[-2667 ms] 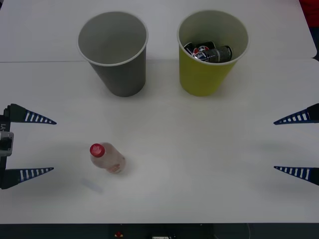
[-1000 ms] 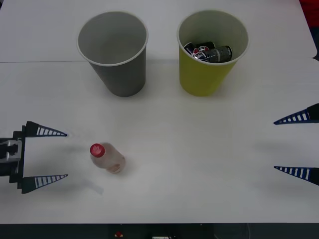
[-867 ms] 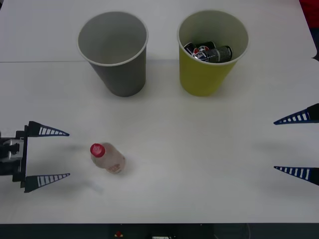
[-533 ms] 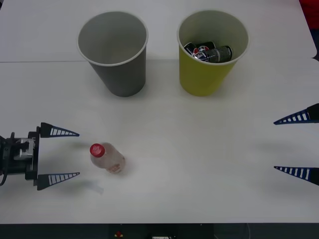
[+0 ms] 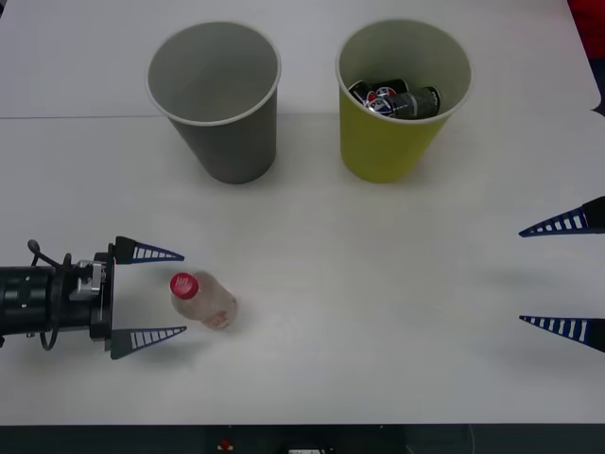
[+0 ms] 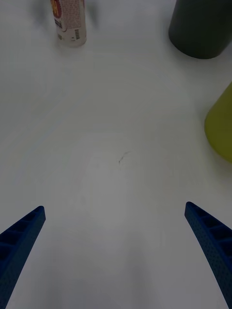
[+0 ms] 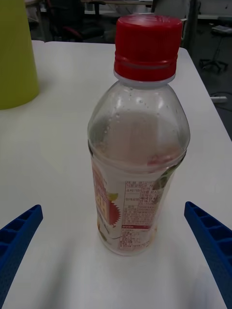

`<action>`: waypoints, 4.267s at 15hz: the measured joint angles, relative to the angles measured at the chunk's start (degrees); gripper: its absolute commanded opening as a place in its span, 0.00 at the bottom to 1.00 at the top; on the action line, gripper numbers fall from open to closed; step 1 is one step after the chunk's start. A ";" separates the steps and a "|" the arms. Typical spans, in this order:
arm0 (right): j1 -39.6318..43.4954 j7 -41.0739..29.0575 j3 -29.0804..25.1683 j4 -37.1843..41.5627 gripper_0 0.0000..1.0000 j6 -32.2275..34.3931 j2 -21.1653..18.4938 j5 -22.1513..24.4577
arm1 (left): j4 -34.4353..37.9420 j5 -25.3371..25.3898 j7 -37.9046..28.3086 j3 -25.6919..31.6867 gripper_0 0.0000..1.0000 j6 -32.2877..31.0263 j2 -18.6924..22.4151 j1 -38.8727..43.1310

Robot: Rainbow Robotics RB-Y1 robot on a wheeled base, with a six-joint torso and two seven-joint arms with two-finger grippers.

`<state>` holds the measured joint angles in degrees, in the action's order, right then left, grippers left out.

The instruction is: Put the can into the green bin and the plastic bottle into the gray bin

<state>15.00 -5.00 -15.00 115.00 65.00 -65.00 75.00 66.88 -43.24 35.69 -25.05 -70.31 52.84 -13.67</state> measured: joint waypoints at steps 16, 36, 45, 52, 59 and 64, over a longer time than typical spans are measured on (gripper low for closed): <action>0.00 -0.01 0.00 0.00 1.00 0.00 0.00 0.00 | -0.01 -0.06 -0.26 -4.66 0.84 4.23 -5.72 -2.02; 0.00 0.00 0.00 0.00 1.00 0.00 0.00 0.00 | 9.07 -10.23 -13.28 3.74 0.00 2.28 -2.01 0.92; 0.00 0.00 0.00 0.00 1.00 0.00 0.00 0.00 | 36.66 -22.86 -49.61 22.65 0.00 5.30 0.42 14.51; 0.00 0.00 0.00 0.00 1.00 0.00 0.00 0.00 | 49.99 -31.07 -76.84 31.72 0.00 8.15 4.38 16.47; 0.00 0.00 0.00 0.00 1.00 0.00 0.00 0.00 | 62.52 -40.84 -107.22 40.53 0.00 8.16 10.70 16.41; 0.00 0.00 0.00 0.00 1.00 0.00 0.00 0.00 | 61.04 -40.71 -111.45 42.99 0.00 8.16 18.59 12.45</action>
<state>15.00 -5.00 -15.00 115.00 65.00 -65.00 75.00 127.92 -83.95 -75.76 17.94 -62.15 71.43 -1.22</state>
